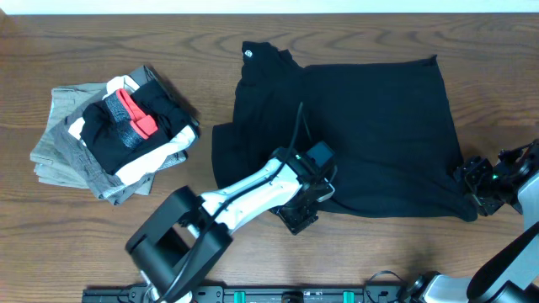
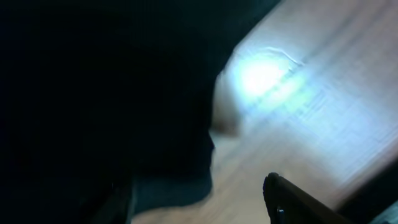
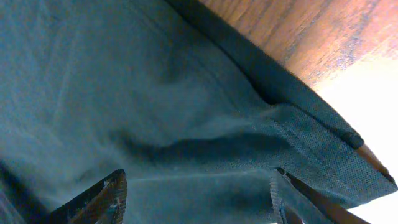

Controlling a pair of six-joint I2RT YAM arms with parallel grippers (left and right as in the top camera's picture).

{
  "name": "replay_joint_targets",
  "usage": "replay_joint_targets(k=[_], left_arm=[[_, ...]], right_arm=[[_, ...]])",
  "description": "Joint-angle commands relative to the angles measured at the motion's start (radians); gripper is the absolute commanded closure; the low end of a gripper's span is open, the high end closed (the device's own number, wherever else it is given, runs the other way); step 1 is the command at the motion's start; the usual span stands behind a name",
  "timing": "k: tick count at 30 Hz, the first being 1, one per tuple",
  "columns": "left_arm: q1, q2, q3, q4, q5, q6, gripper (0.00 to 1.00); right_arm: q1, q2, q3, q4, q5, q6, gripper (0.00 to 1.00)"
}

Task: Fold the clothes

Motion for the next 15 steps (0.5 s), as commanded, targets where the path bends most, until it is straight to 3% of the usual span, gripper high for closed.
replay_joint_targets(k=[1,2,6,9,15], left_arm=[[0.003,0.062,-0.005,0.012,-0.047,0.032,0.35],[0.003,0.077,-0.005,0.011,-0.047,0.032,0.42],[0.003,0.09,-0.002,-0.018,-0.047,-0.008,0.9],[0.003,0.074,0.049,-0.136,-0.013,-0.084,0.94],[0.003,0.004,0.241,-0.475,0.151,-0.093,0.94]], right_arm=[[-0.01,-0.006,-0.003,-0.004,-0.022,-0.019,0.29],[-0.01,-0.006,-0.003,-0.004,-0.022,-0.019,0.29],[-0.01,-0.006,-0.003,-0.004,-0.022,-0.019,0.29],[-0.01,-0.006,-0.003,-0.004,-0.021,-0.019,0.3],[-0.01,-0.006,-0.003,-0.003,-0.012,-0.023,0.3]])
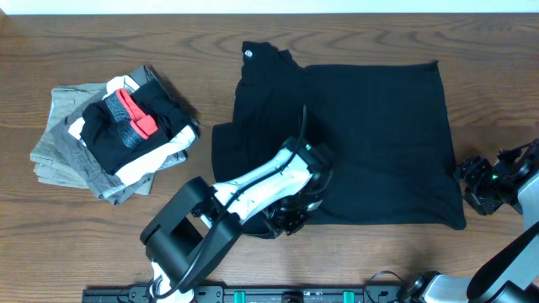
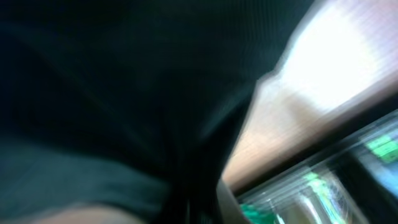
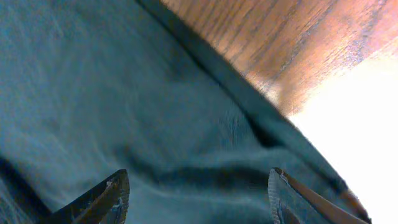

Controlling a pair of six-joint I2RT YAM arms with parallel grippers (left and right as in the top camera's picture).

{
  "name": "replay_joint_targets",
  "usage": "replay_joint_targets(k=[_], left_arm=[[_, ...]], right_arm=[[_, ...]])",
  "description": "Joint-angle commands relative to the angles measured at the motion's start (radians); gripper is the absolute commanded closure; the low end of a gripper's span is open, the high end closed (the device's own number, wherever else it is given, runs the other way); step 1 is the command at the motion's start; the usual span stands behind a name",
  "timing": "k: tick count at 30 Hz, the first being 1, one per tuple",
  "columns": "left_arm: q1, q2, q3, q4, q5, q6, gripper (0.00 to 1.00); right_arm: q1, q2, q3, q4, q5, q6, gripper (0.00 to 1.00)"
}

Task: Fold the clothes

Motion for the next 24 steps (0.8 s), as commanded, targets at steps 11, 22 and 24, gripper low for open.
replay_joint_targets(k=[11,22,24], left_arm=[[0.0,-0.126,0.131,-0.092,0.128,-0.029,0.93],[0.0,-0.126,0.131,-0.08,0.128,-0.029,0.91],[0.0,-0.126,0.131,-0.072,0.128,-0.029,0.89]], right_arm=[[-0.01,-0.006,-0.003,-0.075,0.135,0.014,0.3],[-0.068,-0.006,-0.045,-0.151,0.288,0.1,0.24],[-0.068,-0.006,-0.089,-0.112,0.282,0.1,0.26]])
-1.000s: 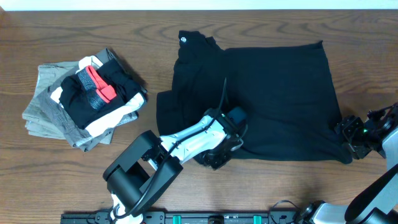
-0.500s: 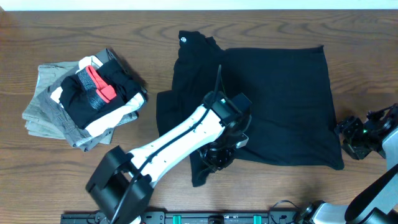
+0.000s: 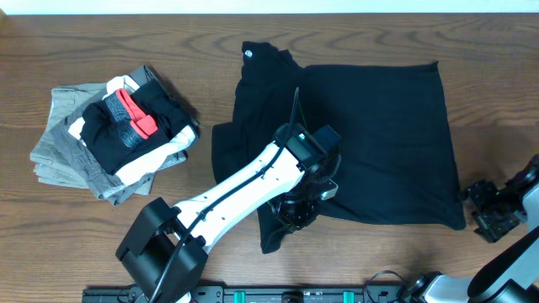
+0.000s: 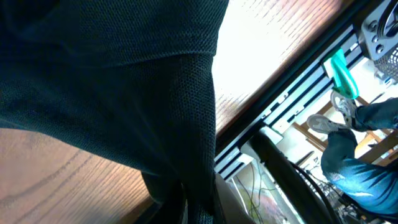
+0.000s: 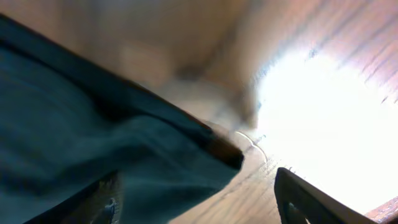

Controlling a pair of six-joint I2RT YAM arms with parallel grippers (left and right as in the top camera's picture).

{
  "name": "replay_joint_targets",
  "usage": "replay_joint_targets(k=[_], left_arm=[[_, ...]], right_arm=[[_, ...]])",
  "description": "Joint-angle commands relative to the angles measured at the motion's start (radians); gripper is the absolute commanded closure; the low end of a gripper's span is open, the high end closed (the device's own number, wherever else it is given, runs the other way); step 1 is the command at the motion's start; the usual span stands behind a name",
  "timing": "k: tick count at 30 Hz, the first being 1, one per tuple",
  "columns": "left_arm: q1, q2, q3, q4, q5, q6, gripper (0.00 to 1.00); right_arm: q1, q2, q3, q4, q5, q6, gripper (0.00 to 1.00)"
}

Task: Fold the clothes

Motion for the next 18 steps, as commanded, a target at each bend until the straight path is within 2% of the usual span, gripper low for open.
replay_joint_targets(k=[1,3,6,9,10,11,18], left_arm=[[0.0,0.0,0.006,0.002,0.017,-0.012,0.9],[0.0,0.0,0.006,0.003,0.017,-0.012,0.89],[0.0,0.0,0.006,-0.002,0.017,-0.012,0.89],[0.0,0.0,0.006,-0.012,0.017,-0.012,0.89],[0.0,0.0,0.006,-0.015,0.017,-0.012,0.89],[0.0,0.0,0.006,-0.018,0.017,-0.012,0.89],[0.0,0.0,0.006,-0.042,0.017,-0.012,0.89]], right_arm=[[-0.006,-0.006,-0.074,0.048,0.002,0.026,0.27],[-0.006,-0.006,-0.115,0.105,-0.043,0.025,0.31],[-0.006,-0.006,-0.153,0.155,-0.066,0.03,0.46],[-0.019,-0.006,-0.152,0.175,0.026,0.062,0.78],[-0.027,-0.006,-0.144,0.178,0.058,0.075,0.87],[-0.037,-0.006,-0.131,0.179,0.085,0.082,0.92],[-0.065,-0.006,-0.008,0.153,0.174,0.081,0.94]])
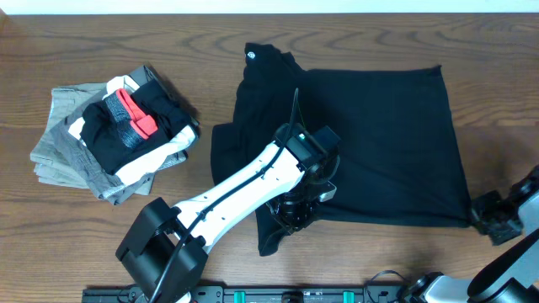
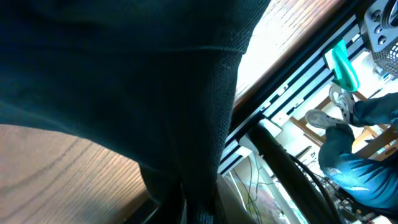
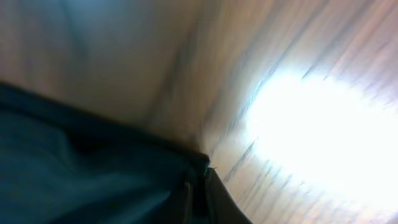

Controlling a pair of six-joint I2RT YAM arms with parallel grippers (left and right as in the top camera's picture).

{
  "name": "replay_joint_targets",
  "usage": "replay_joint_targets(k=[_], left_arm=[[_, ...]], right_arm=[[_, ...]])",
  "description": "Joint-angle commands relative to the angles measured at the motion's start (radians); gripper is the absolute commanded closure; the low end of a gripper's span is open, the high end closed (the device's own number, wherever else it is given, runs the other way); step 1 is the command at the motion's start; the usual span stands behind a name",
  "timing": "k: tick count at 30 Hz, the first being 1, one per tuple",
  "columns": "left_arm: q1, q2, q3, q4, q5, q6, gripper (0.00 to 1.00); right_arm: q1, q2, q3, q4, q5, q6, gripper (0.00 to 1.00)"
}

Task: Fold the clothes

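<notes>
A black shirt (image 1: 379, 135) lies spread across the middle and right of the wooden table (image 1: 101, 42), collar at the far left. My left gripper (image 1: 295, 212) is shut on its front hem and holds a fold raised, so cloth (image 2: 124, 74) hangs from the closed jaws (image 2: 199, 208). My right gripper (image 1: 477, 220) sits at the shirt's near right corner. In the right wrist view the gripper (image 3: 200, 180) is shut on the corner of the cloth (image 3: 74, 168).
A stack of folded clothes (image 1: 109, 135), grey, white, black and red, sits at the left. The table's front edge and a rail (image 1: 278, 295) lie just below the left gripper. The right arm is near the table's right edge.
My right gripper, then open just off the shirt's near right corner, is now shut on that corner, which lies slightly further right. The left gripper still holds the raised hem.
Both grippers were open, left at the front hem, right over the near right corner. Then the left was shut on the hem. Then it held the hem raised while the right was open beside the corner. Now both hold the shirt.
</notes>
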Motion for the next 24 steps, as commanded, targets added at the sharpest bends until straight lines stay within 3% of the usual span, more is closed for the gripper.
replay_joint_targets(k=[1,3,4,5,9,16,20,24], left_arm=[[0.0,0.0,0.006,-0.013,0.014,-0.012,0.89],[0.0,0.0,0.006,-0.014,0.014,-0.012,0.87],[0.0,0.0,0.006,-0.016,0.014,-0.012,0.83],[0.0,0.0,0.006,-0.019,0.013,-0.012,0.72],[0.005,0.0,0.006,-0.037,-0.064,-0.036,0.58],[0.08,0.0,0.001,-0.014,-0.258,-0.095,0.47],[0.154,0.003,-0.05,0.164,-0.334,-0.094,0.47],[0.247,0.015,-0.134,0.352,-0.344,-0.075,0.64]], right_arm=[[-0.01,0.0,0.072,-0.007,0.086,0.019,0.94],[-0.009,0.0,0.088,-0.007,0.082,0.019,0.93],[-0.009,0.0,0.092,-0.007,0.082,0.019,0.93],[-0.01,0.0,0.095,-0.006,0.083,0.019,0.93],[-0.01,0.0,0.095,0.005,0.085,0.018,0.92],[-0.01,0.0,0.095,0.019,0.078,0.019,0.92],[-0.01,0.0,0.095,0.02,0.078,0.019,0.92],[-0.01,0.0,0.095,0.036,0.069,0.019,0.91]])
